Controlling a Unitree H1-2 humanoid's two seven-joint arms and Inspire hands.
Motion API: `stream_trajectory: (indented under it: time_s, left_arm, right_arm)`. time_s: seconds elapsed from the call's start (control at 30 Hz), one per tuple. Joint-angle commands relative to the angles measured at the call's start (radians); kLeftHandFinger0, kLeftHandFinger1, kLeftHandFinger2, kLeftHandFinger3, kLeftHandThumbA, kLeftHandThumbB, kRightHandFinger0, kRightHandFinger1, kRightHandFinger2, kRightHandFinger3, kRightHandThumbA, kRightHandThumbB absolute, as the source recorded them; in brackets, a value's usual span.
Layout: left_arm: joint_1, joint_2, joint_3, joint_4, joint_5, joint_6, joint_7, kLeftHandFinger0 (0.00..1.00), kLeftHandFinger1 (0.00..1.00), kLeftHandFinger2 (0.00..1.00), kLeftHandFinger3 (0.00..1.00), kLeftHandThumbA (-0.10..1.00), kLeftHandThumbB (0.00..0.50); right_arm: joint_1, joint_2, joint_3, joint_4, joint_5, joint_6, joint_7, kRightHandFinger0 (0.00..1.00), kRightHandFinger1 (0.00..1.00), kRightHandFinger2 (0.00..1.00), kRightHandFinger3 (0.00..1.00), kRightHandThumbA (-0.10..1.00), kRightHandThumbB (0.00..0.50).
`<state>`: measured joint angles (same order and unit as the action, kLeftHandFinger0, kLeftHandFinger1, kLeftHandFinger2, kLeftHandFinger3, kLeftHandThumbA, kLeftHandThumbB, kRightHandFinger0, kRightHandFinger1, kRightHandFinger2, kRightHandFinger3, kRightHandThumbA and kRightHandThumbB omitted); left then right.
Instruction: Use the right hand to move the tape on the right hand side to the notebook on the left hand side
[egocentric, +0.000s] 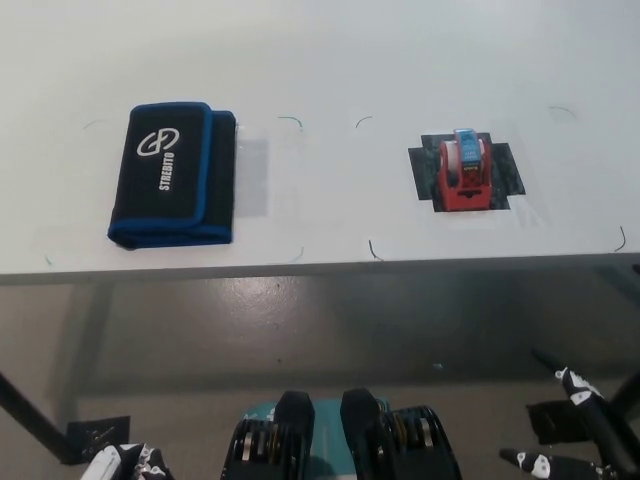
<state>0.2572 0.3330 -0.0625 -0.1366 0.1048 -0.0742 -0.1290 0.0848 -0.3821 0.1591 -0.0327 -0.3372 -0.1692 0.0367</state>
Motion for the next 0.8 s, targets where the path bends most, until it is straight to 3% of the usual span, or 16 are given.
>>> stream_trajectory:
  time_s: [0.0,0.1,0.37,0.47,0.63,0.67,0.77]
  left_arm:
    - [0.004,0.004,0.007,-0.037,0.004,-0.037,-0.007,0.27,0.21,0.24,0.40,0.24,0.022]
    - [0.005,0.002,0.008,-0.036,-0.001,-0.041,-0.006,0.26,0.20,0.23,0.39,0.30,0.044]
    - [0.006,0.016,0.039,-0.060,-0.003,-0.025,-0.007,0.27,0.21,0.25,0.40,0.22,0.022]
    - [0.005,0.015,0.036,-0.061,0.003,-0.027,-0.007,0.27,0.21,0.25,0.40,0.24,0.026]
    - [0.006,0.013,0.037,-0.055,0.004,-0.028,-0.006,0.26,0.20,0.24,0.40,0.26,0.030]
    - [0.006,0.013,0.037,-0.057,0.003,-0.026,-0.006,0.26,0.20,0.24,0.40,0.25,0.028]
    - [0.007,0.015,0.036,-0.063,0.007,-0.018,-0.007,0.27,0.20,0.23,0.40,0.25,0.026]
  right_arm:
    - [-0.053,-0.008,-0.018,-0.045,-0.040,-0.043,-0.013,1.00,1.00,1.00,1.00,1.00,0.163]
    - [-0.099,-0.003,-0.034,-0.064,-0.028,-0.031,-0.009,1.00,1.00,1.00,1.00,1.00,0.172]
    - [-0.247,0.034,-0.057,-0.070,-0.010,-0.006,-0.006,1.00,1.00,1.00,1.00,1.00,0.220]
    - [-0.316,0.035,-0.065,-0.087,0.007,0.026,0.018,1.00,1.00,1.00,1.00,1.00,0.180]
    - [-0.408,0.046,-0.058,-0.073,-0.001,0.073,0.035,1.00,1.00,1.00,1.00,0.99,0.179]
    - [-0.422,0.045,-0.054,-0.067,-0.006,0.080,0.040,1.00,1.00,1.00,1.00,0.93,0.168]
    - [-0.473,0.038,-0.042,-0.029,-0.022,0.092,0.055,1.00,1.00,1.00,1.00,0.87,0.153]
